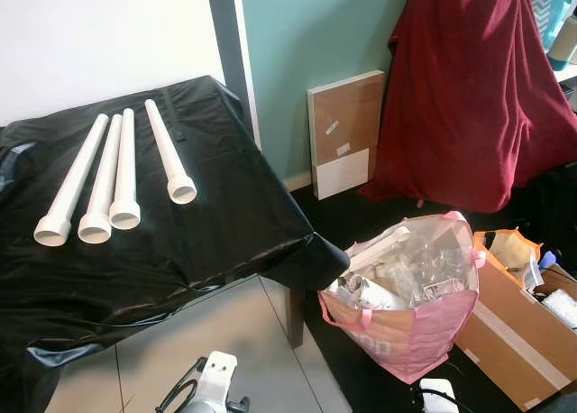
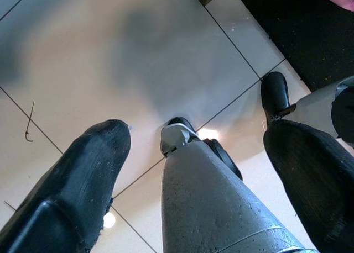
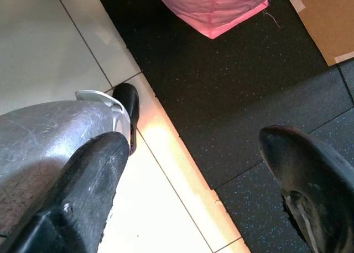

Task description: Building children table

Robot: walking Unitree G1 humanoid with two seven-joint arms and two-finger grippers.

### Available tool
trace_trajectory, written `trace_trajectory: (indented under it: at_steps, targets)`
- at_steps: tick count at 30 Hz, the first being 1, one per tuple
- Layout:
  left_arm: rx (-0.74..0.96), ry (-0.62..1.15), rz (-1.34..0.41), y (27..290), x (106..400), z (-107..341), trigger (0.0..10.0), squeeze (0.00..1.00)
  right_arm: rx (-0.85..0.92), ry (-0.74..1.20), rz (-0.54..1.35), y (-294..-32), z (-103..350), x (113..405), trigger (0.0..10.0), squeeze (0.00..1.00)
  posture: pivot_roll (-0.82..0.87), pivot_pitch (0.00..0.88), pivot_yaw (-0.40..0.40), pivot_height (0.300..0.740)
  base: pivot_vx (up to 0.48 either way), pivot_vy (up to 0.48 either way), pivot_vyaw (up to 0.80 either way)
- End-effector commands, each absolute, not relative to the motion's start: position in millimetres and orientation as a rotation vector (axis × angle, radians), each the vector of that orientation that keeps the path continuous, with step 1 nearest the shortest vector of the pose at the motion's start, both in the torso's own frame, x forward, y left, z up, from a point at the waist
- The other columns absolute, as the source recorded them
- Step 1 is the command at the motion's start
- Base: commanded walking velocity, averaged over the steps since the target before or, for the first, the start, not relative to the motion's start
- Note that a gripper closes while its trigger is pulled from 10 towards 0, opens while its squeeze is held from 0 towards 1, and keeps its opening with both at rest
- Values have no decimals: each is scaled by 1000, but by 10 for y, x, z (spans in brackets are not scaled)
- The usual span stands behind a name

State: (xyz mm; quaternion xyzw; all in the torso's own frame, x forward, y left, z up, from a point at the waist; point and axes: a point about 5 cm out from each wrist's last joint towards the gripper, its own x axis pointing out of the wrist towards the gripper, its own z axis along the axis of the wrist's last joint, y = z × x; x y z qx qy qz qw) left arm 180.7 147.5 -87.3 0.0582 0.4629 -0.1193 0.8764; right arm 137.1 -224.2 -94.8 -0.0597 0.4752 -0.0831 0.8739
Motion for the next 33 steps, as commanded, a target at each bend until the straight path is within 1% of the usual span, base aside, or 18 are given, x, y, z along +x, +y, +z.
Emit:
trace_trajectory:
  at_steps: [1, 33]
  targets:
    - [119, 982, -243, 1504, 1784, -885, 10000, 0, -109, 1015, -178, -2220, -971, 1330, 10000, 0, -67, 0, 50, 740, 0, 0, 0]
    - [117, 978, -226, 1507, 1831, -866, 10000, 0, -118, 1015, -164, -2208, -963, 1368, 10000, 0, -64, 0, 49, 740, 0, 0, 0]
